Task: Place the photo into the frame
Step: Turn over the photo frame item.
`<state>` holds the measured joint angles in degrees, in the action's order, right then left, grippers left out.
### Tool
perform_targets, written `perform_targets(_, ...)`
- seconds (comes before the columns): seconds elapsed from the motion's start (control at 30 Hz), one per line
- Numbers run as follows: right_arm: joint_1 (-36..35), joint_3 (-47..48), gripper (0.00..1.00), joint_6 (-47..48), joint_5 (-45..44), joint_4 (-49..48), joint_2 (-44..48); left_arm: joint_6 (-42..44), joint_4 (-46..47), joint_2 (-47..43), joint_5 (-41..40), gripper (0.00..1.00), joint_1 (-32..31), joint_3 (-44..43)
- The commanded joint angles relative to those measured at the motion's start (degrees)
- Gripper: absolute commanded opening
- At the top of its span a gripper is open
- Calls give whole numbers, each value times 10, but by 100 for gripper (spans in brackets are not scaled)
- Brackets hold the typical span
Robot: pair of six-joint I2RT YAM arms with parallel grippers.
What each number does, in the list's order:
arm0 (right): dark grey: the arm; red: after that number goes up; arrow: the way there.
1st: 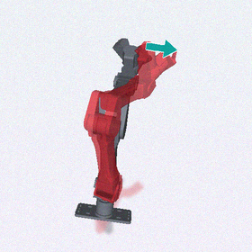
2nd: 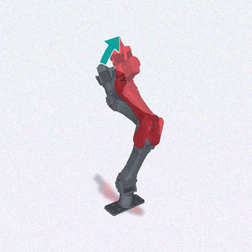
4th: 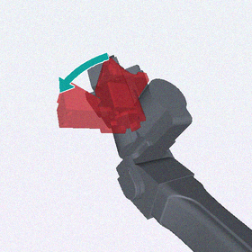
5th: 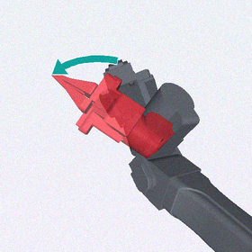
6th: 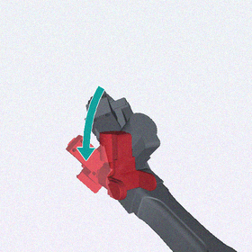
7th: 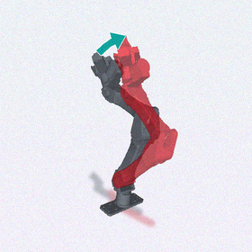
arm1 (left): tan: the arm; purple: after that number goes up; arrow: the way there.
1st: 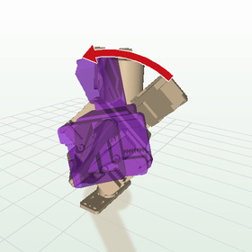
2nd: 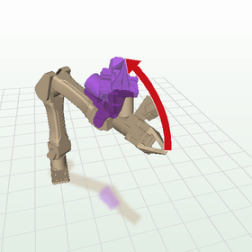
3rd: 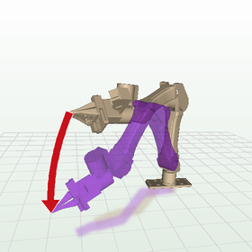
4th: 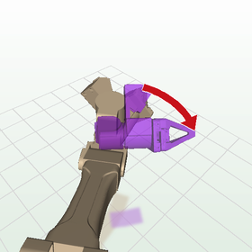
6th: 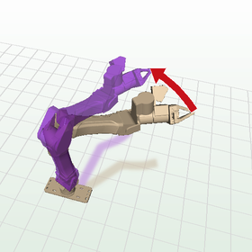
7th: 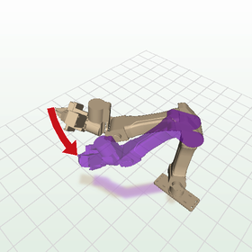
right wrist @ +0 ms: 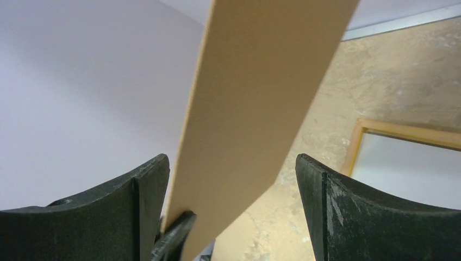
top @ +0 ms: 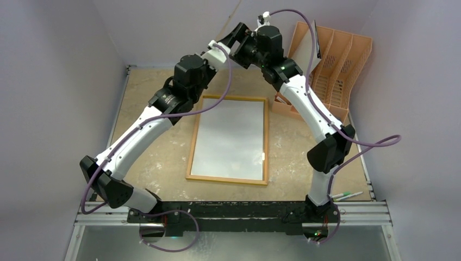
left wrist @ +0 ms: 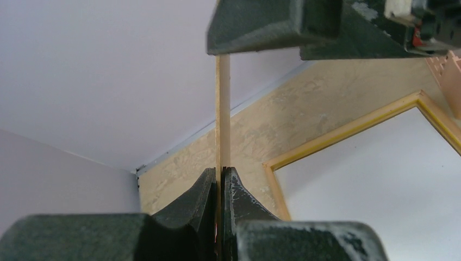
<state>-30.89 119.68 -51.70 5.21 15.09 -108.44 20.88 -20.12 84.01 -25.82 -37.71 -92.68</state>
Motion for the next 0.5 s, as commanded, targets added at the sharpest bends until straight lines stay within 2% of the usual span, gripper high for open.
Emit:
perform_targets(0.0,8,-8,87,-47,34,-93,32,31,106,-23,12,0,-7,6)
perform_targets(0.2,12,-65,86,-74,63,-161,51,32,126,-12,-12,0,-7,16)
perform_targets(0.33,20,-14,85,-71,59,-81,13,36,145,-18,14,0,-7,30)
perform_targets(0.47,20,39,82,-64,63,-27,-34,67,124,-15,80,0,-8,35)
